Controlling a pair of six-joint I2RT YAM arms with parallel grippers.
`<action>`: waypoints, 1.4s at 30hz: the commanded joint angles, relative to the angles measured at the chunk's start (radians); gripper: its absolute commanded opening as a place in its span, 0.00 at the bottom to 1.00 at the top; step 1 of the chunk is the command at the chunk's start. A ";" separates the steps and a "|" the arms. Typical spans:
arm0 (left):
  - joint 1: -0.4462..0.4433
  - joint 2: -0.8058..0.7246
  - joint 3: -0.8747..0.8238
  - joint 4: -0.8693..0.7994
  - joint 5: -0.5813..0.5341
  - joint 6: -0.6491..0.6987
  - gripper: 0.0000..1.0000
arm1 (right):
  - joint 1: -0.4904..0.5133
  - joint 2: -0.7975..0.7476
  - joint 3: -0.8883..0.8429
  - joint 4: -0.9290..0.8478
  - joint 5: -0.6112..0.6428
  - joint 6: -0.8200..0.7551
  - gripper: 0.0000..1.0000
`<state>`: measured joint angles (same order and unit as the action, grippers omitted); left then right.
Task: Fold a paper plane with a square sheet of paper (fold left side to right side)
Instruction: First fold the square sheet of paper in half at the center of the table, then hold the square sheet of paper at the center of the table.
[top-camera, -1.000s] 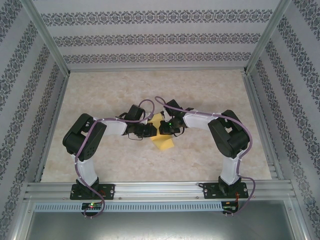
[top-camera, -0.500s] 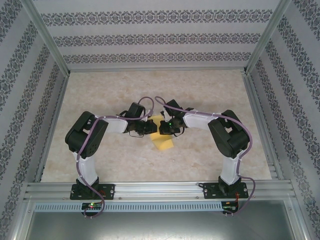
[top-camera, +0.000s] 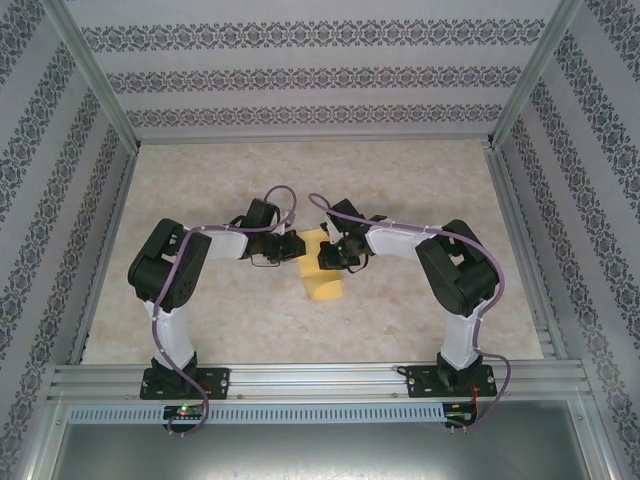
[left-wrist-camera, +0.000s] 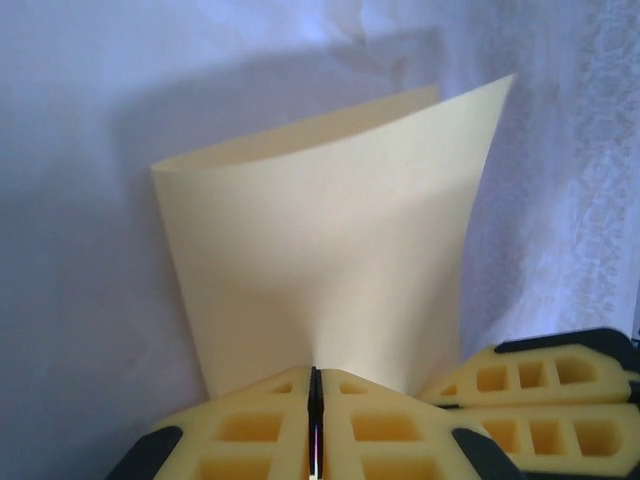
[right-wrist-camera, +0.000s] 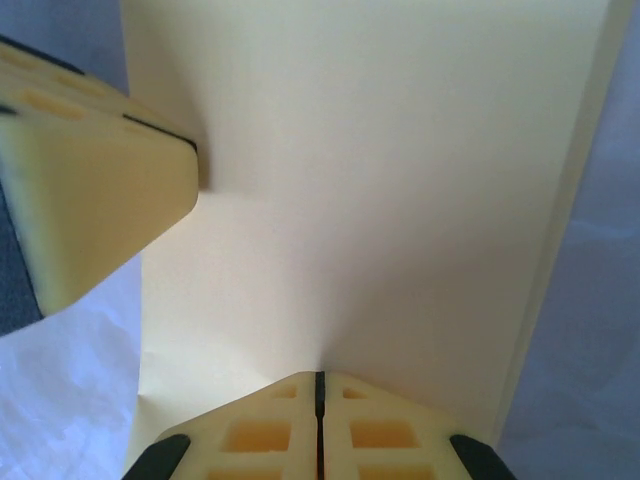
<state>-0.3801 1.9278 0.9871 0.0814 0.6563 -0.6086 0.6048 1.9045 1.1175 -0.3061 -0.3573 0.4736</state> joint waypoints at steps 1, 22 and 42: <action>0.048 0.059 0.081 -0.011 -0.085 0.040 0.13 | 0.000 0.053 -0.022 -0.102 0.055 -0.012 0.07; 0.104 0.099 0.273 -0.058 -0.084 0.070 0.14 | -0.001 0.045 -0.033 -0.096 0.057 -0.007 0.07; -0.053 -0.069 -0.074 0.151 0.025 -0.061 0.14 | 0.010 0.045 -0.024 -0.091 0.057 0.006 0.07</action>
<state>-0.4255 1.8381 0.9081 0.1509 0.6678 -0.6376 0.6052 1.9045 1.1175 -0.3050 -0.3573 0.4725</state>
